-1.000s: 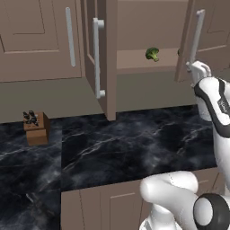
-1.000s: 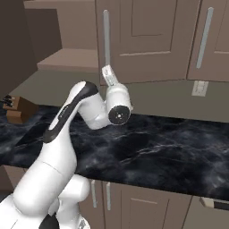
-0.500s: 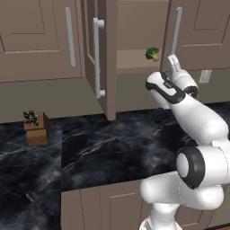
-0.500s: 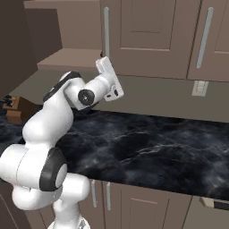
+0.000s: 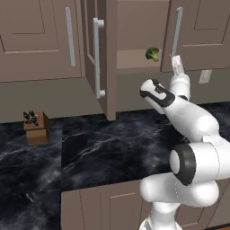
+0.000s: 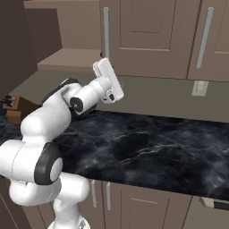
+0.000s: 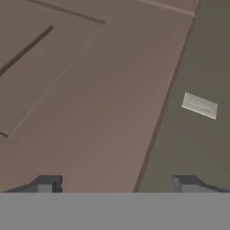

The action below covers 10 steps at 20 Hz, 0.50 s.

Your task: Pick the cucumber, broccoli from the counter and place them in the cabinet. Then close the cabinet.

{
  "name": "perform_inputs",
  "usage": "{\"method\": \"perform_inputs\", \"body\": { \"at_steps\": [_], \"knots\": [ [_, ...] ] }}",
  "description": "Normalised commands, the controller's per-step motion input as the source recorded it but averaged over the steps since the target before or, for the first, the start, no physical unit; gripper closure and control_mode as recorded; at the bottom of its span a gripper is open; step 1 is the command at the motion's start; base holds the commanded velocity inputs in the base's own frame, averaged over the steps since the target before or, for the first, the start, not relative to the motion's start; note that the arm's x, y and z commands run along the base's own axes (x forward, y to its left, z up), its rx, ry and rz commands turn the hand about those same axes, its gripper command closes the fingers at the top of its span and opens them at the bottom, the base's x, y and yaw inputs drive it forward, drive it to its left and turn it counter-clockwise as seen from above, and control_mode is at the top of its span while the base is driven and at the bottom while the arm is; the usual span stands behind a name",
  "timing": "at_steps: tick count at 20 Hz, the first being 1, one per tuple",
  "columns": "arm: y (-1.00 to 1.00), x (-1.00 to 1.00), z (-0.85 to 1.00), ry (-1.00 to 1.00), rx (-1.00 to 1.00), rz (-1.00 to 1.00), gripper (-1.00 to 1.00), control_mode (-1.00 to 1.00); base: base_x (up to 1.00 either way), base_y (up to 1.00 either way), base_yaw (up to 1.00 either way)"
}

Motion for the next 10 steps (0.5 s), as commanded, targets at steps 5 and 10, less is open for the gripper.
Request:
{"method": "perform_inputs", "body": {
  "at_steps": [5,10],
  "knots": [
    [-0.27,-1.0,0.95,0.03,0.08,0.1,-1.0,-1.0,0.0,0.0,0.0],
    [0.01,-1.0,0.84,0.26,0.07,0.1,-1.0,-1.0,0.0,0.0,0.0]
  ]
}}
